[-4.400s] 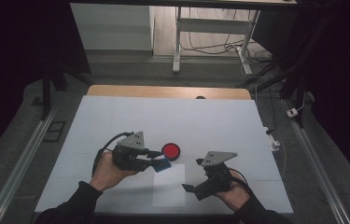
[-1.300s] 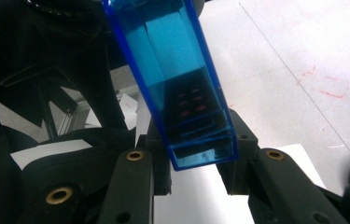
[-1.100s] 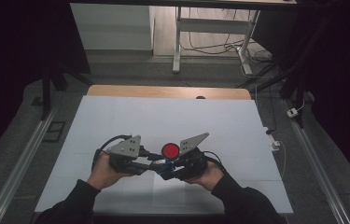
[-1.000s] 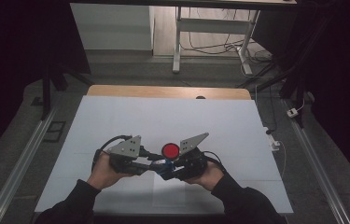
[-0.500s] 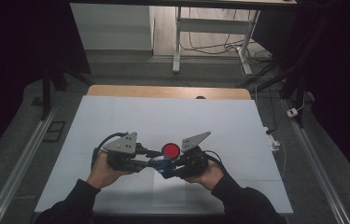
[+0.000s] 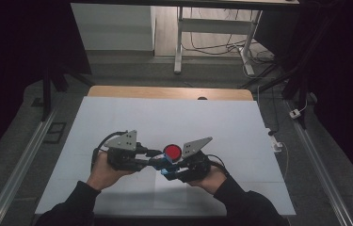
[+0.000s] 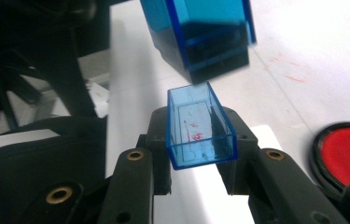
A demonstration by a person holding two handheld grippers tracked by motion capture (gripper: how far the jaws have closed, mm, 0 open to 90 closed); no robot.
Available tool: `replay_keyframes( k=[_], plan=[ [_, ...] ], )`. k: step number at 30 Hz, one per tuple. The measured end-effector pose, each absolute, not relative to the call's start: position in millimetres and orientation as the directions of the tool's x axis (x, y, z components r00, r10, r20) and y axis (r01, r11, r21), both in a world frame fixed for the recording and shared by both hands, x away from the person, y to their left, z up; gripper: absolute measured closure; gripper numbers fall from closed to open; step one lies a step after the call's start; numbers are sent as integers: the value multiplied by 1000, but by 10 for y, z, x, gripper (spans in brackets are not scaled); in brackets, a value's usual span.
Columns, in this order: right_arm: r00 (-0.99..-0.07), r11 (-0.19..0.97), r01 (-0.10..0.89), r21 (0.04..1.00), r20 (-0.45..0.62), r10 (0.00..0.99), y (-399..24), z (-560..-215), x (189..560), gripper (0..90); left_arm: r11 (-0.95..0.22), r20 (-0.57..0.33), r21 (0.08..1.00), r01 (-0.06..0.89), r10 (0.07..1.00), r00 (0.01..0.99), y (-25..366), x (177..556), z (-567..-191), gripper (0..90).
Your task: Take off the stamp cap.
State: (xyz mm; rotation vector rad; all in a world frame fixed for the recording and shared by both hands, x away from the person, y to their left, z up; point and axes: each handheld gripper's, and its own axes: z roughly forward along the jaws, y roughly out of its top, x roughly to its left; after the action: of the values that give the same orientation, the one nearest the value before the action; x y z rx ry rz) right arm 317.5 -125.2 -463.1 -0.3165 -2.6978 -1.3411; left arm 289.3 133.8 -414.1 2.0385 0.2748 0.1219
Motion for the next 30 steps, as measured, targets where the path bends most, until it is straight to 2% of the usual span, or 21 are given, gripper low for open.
replay_keyframes(
  k=[18,23,30],
  plan=[
    [-964,583,239,776,116,241,-1477,-4559,3041,692,-474,-18,862,177,321,947,1327,2916,-4177,705],
    [-959,576,229,784,81,272,-1542,-4536,2994,692,-479,-33,855,199,333,942,1316,2930,-4190,705],
    [-950,555,248,794,87,301,-1636,-4491,2932,692,-482,-61,842,240,357,932,1300,2945,-4203,704]
  ],
)
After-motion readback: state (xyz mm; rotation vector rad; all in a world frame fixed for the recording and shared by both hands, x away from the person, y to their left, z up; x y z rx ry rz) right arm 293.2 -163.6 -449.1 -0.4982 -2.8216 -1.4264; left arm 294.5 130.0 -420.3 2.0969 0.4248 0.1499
